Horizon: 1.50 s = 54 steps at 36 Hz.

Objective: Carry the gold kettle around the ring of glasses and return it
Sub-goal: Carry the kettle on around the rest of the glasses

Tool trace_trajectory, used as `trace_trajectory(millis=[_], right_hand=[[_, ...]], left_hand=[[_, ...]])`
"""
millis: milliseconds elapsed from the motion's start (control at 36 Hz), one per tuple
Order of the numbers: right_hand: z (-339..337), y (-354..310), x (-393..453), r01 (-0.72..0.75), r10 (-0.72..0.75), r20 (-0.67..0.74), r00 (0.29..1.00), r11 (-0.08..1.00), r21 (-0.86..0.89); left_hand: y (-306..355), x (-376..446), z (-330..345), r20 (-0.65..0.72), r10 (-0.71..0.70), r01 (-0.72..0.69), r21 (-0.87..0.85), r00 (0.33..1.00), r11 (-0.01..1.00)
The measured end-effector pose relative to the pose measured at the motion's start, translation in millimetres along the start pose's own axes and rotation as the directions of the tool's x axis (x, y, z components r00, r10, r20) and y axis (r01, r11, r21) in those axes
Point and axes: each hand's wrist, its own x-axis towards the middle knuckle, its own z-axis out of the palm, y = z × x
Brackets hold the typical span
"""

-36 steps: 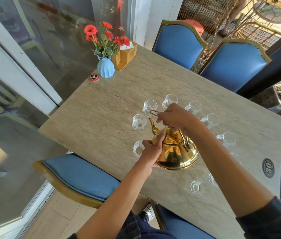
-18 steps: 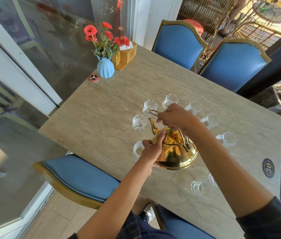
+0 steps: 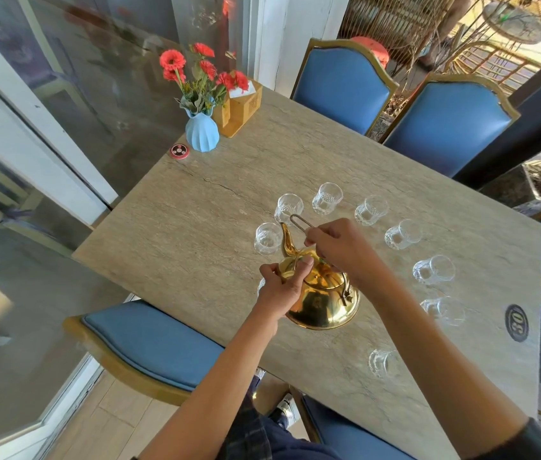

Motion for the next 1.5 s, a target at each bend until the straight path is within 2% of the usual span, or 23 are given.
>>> trace_trajectory(millis=[139, 306, 694, 889, 1500], right_hand=[[3, 7, -13, -0.003, 0.003, 0.026, 1.000, 0.999, 0.033], [10, 20, -37, 0.042, -0.042, 0.042, 0.998, 0.999, -0.019], [10, 46, -87, -0.029, 0.046, 0.129, 0.991, 0.991, -0.131], [5, 49, -92, -0.072, 0.095, 0.147, 0.985, 0.986, -0.151], [1, 48, -77, -0.041, 0.081, 0.205, 0.975, 0.980, -0.196]], left_hand=[[-9, -7, -4, 0.015, 0.013, -0.013, 0.031, 1.000, 0.999], [-29, -27, 1, 0.040, 0.004, -0.005, 0.024, 0.999, 1.000], [-82, -70, 30, 0.042, -0.050, 0.048, 0.062, 0.998, 0.997], [-91, -76, 42, 0.059, -0.063, 0.061, 0.025, 0.996, 0.998], [-93, -72, 57, 0.097, -0.139, 0.151, -0.133, 0.986, 0.979]])
